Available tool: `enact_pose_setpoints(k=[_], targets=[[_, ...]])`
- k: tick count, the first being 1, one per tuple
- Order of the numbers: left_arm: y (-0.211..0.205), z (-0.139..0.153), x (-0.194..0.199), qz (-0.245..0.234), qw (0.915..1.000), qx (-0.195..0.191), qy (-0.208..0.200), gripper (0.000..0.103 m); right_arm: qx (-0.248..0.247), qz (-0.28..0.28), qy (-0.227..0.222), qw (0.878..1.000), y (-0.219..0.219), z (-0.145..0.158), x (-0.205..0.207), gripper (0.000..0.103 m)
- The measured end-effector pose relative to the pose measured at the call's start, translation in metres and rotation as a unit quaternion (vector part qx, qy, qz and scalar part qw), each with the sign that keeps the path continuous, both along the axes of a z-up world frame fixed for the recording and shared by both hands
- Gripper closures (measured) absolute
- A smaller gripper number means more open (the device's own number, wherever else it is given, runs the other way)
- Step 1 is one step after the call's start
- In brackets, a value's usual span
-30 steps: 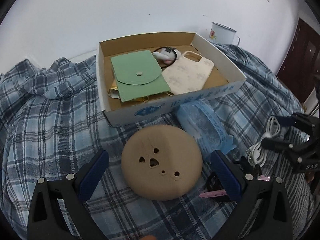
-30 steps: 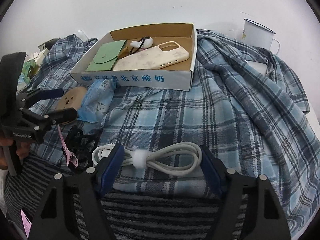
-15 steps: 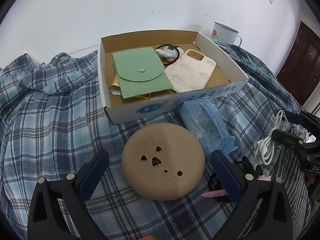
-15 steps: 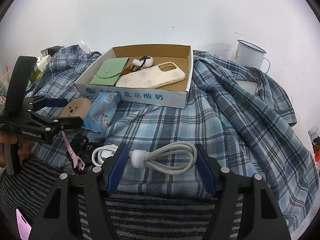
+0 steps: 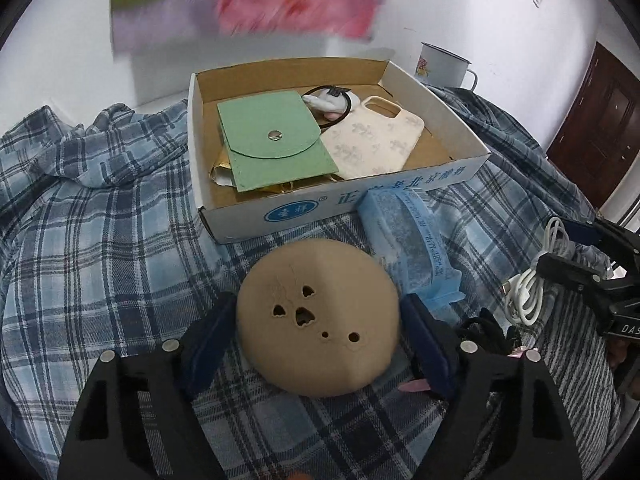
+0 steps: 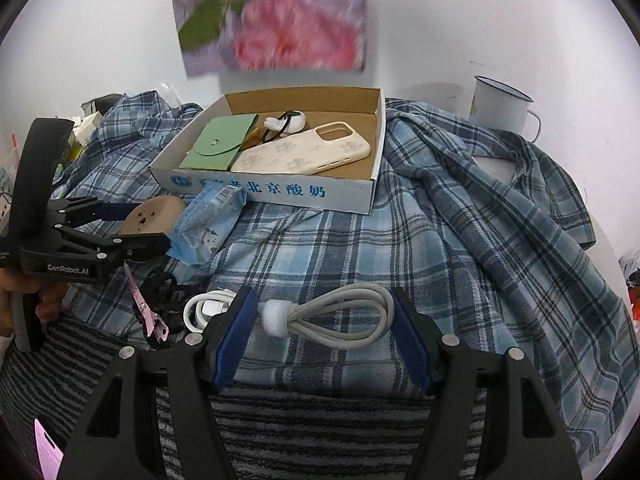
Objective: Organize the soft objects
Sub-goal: 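Grasp the wooden coaster with the left gripper while the right gripper grasps the white cable, then lift the coaster with the left gripper while the right gripper lifts the coiled cable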
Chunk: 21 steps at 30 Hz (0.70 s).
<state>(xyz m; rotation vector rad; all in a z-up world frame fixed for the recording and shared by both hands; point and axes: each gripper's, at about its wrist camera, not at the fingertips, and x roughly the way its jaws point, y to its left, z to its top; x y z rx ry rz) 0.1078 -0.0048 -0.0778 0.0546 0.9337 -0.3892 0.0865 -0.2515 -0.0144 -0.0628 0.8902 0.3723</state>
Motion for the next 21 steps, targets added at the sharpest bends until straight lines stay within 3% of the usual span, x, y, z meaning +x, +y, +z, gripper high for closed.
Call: enact_pose_setpoints(k=[8, 21], targets=[[0.004, 0.011, -0.012, 0.005, 0.9996, -0.001, -0.029, 0.025, -0.011, -0.024, -0.014, 1.000, -0.002, 0.003, -0.004, 0.037], [0.022, 0.039, -0.029, -0.004, 0.9971, -0.053, -0.055, 0.025, -0.034, -0.056, -0.035, 0.997, -0.008, 0.008, -0.003, 0.037]])
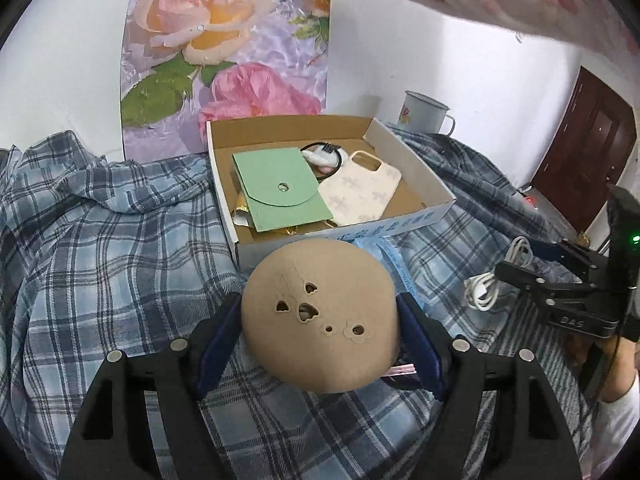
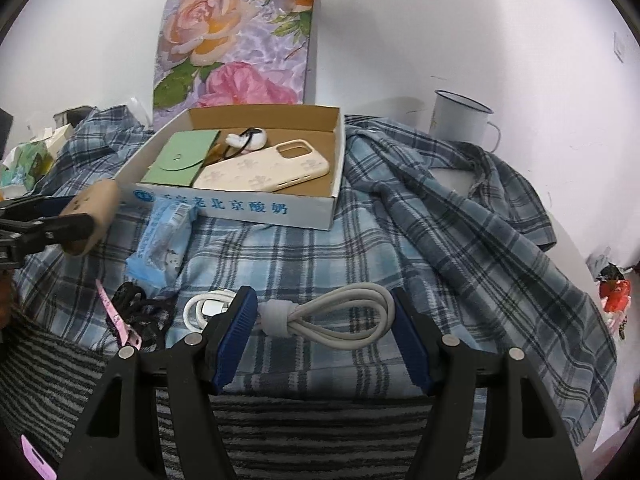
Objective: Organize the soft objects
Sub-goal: 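Lift the coaster with the left gripper while the right gripper lifts the coiled cable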
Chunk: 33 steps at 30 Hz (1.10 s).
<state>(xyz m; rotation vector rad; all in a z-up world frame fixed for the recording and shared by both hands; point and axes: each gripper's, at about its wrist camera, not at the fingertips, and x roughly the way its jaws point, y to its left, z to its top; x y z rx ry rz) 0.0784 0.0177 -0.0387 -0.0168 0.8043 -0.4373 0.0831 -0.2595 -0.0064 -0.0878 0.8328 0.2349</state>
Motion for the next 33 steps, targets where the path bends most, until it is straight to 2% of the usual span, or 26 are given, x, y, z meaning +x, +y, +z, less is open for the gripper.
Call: enact_pose_setpoints(k=[3, 10, 22, 26, 29, 33], targets=[[0.008, 0.004, 0.000, -0.002, 0.9997, -0.021, 0.009, 0.025, -0.009, -0.002, 0.004, 1.000, 0.002, -0.002, 0.001, 0.037], [0.017, 0.005, -0.001, 0.003, 0.9972, -0.054, 0.051, 0.025, 0.006, -0.003, -0.004, 1.000, -0.002, 0.000, 0.000, 0.037], [0.010, 0.006, -0.004, -0.010, 0.9979, -0.030, 0.056, 0.023, 0.015, -0.004, -0.011, 1.000, -0.006, 0.002, -0.001, 0.037], [0.007, 0.002, -0.002, 0.007, 0.9974, -0.032, 0.065, 0.022, 0.009, -0.017, 0.009, 1.000, -0.009, -0.003, 0.006, 0.037], [0.008, -0.006, -0.004, 0.028, 0.9963, -0.031, 0.075, 0.022, 0.021, -0.002, 0.028, 0.999, -0.008, -0.007, 0.011, 0.037], [0.009, -0.010, -0.018, 0.047, 0.9953, -0.027, 0.080, 0.022, 0.034, 0.017, 0.026, 0.999, -0.007, -0.006, 0.009, 0.037]])
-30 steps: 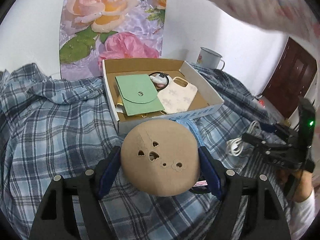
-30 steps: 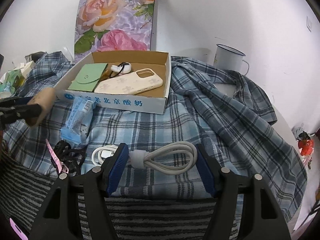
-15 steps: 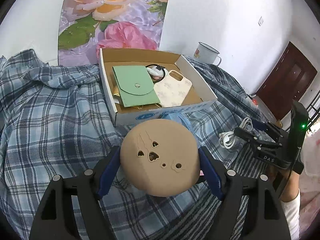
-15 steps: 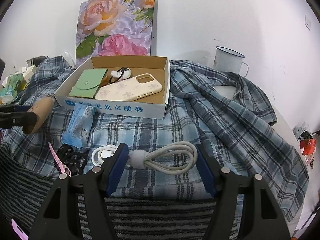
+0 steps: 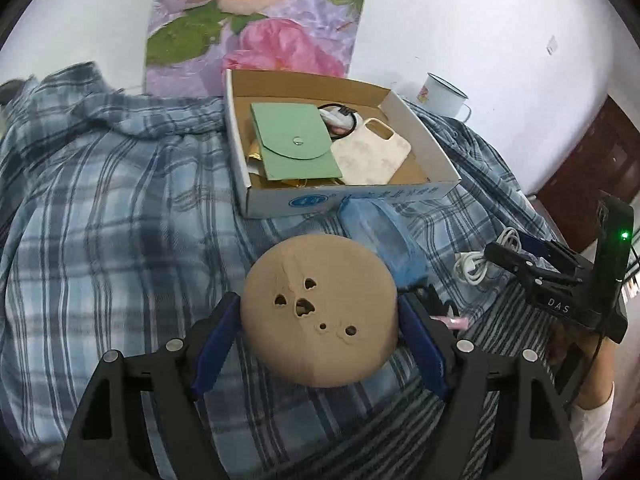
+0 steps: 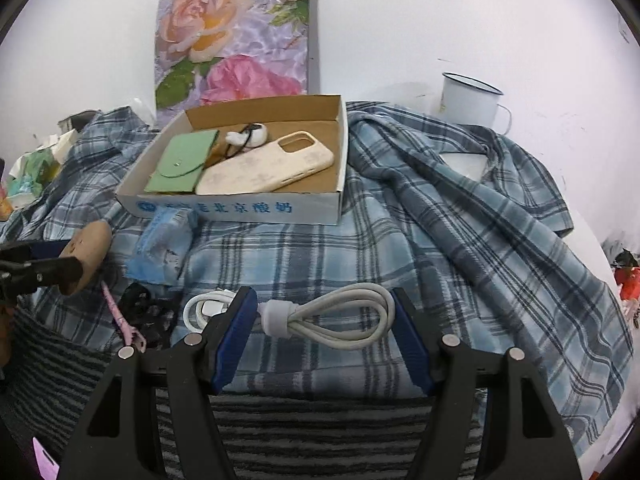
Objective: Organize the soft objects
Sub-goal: 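Lift the coaster with the left gripper while the right gripper lifts the coiled cable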
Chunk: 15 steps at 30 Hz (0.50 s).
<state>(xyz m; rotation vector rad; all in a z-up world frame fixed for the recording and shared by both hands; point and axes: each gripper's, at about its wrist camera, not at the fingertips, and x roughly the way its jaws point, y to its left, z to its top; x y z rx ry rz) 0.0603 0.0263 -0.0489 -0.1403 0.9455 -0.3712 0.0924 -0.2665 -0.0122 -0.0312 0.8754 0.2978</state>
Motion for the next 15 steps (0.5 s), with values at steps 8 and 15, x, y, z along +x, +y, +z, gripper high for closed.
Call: enact_pose_setpoints(k=[8, 15], targets=[[-0.013, 0.036, -0.024, 0.013, 0.9979, -0.012, -0.062, 0.022, 0.080, 0.038, -0.017, 0.996, -0.009, 0.008, -0.007, 0.037], [-0.020, 0.078, -0.014, 0.022, 0.9924, 0.001, -0.121, 0.022, 0.108, 0.073, -0.075, 0.989, -0.010, 0.039, -0.017, 0.037]])
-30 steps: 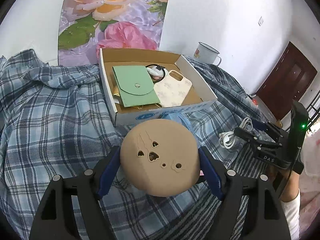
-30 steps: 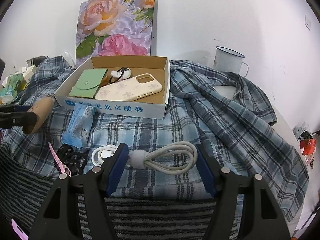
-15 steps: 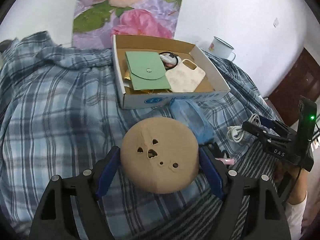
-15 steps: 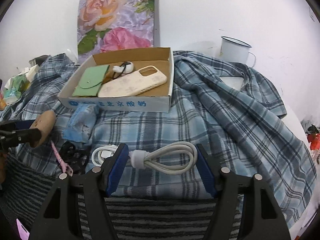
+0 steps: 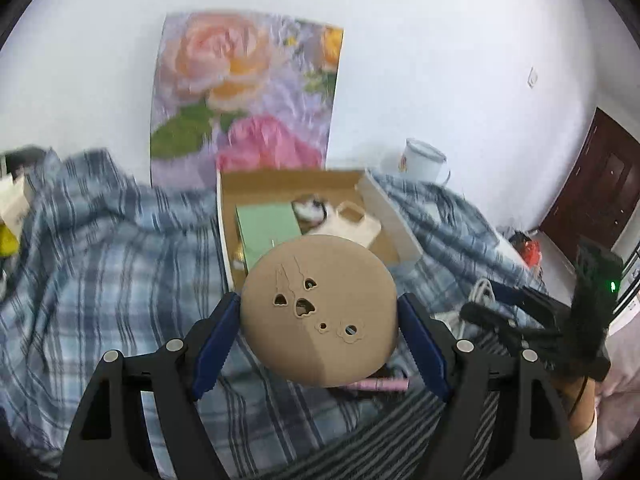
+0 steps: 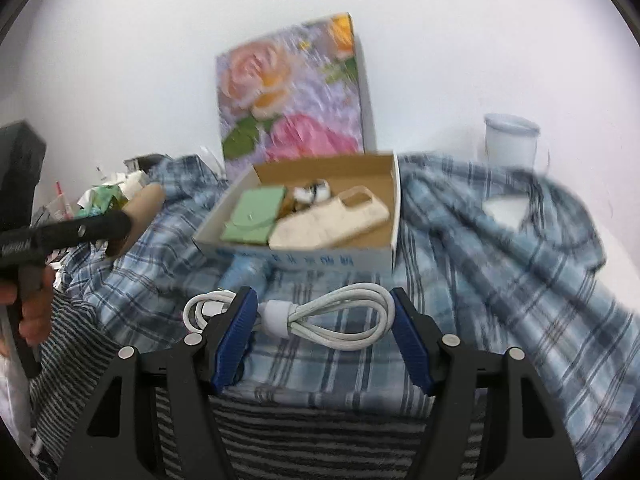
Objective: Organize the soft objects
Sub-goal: 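Lift the coaster with the left gripper while the right gripper lifts the coiled cable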
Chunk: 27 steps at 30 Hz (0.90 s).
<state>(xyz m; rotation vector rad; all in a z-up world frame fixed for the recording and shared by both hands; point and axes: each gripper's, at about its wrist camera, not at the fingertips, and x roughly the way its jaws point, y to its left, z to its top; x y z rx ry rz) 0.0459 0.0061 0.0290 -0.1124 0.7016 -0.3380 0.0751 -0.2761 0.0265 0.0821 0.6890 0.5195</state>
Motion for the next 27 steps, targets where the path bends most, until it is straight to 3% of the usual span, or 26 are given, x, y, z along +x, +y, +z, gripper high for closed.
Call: enact_pose_setpoints(k=[6, 14, 21, 27], targets=[[0.007, 0.041, 0.002, 0.030, 0.9976, 0.014, -0.062, 0.022, 0.015, 0.015, -0.067, 0.998, 0.000, 0.052, 0.011, 0.037], [0.013, 0.090, 0.012, 0.056, 0.9898, 0.017, -0.130, 0.022, 0.036, 0.027, -0.167, 0.985, 0.010, 0.134, 0.033, 0.037], [0.005, 0.120, 0.027, 0.073, 0.9808, 0.041, -0.176, 0.022, 0.044, 0.031, -0.209, 0.976, 0.024, 0.181, 0.053, 0.037], [0.005, 0.151, 0.047, 0.077, 0.9749, 0.039, -0.205, 0.022, 0.048, 0.032, -0.235, 0.970, 0.032, 0.210, 0.073, 0.037]])
